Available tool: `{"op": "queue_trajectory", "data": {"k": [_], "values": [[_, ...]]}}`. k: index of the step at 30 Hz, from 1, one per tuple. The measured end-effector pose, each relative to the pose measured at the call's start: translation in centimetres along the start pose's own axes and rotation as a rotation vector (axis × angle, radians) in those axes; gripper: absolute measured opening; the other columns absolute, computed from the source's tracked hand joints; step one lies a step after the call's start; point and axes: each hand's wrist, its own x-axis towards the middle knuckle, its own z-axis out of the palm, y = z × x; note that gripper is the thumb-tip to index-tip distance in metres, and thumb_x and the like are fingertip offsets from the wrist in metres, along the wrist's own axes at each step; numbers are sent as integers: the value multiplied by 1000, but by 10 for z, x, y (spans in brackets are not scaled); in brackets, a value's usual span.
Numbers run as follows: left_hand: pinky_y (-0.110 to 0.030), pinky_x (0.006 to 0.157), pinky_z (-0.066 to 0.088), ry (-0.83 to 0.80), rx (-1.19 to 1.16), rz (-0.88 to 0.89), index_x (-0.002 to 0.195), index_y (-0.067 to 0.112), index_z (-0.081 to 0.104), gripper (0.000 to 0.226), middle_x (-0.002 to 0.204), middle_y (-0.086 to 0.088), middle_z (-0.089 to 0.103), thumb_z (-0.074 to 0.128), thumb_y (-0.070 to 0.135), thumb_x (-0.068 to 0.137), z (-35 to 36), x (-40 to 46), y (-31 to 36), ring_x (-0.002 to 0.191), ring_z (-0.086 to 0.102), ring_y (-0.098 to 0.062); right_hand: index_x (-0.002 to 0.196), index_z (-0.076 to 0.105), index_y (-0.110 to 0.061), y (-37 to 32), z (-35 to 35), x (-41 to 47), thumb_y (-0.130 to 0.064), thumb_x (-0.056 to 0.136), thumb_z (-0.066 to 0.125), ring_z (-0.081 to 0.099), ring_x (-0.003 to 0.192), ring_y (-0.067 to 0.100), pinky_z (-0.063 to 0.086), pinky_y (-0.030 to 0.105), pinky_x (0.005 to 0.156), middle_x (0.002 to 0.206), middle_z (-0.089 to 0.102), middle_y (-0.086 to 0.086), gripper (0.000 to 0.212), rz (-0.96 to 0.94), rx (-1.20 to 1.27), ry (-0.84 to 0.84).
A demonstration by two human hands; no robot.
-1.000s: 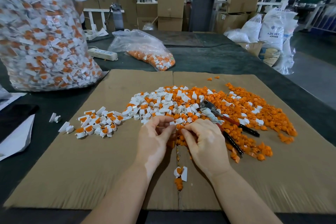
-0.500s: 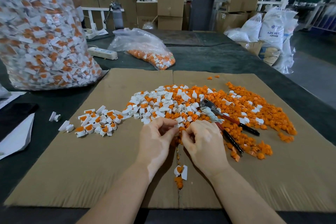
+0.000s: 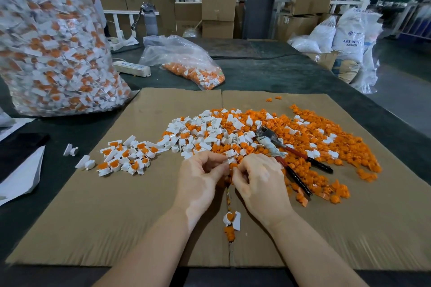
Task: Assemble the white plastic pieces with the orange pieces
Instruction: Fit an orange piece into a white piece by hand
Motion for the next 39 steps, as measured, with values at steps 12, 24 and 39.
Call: {"op": "queue_trajectory", "data": {"k": [12, 24, 39], "values": [[-23, 64, 55, 34, -220, -107, 86, 15, 69, 11, 78, -9, 69, 66, 5, 84, -2, 5, -4, 73, 66, -22, 77, 67, -12, 2, -3, 2, -19, 79, 73, 55, 71, 14, 48, 37, 66, 71, 61, -4, 9, 72, 179, -16], [-17, 61, 53, -16, -180, -82, 90, 12, 68, 10, 84, -12, 69, 66, 5, 84, -3, 4, -4, 76, 66, -21, 95, 73, -15, 5, -3, 1, -14, 82, 70, 52, 84, 12, 38, 14, 76, 85, 60, -2, 13, 41, 173, -55], [-19, 60, 51, -4, -137, -43, 88, 14, 69, 14, 78, -9, 67, 72, 5, 78, -4, 5, -6, 71, 63, -22, 80, 67, -12, 4, -4, 1, -13, 77, 75, 50, 77, 9, 40, 16, 68, 77, 57, -5, 8, 34, 186, -18]]}}
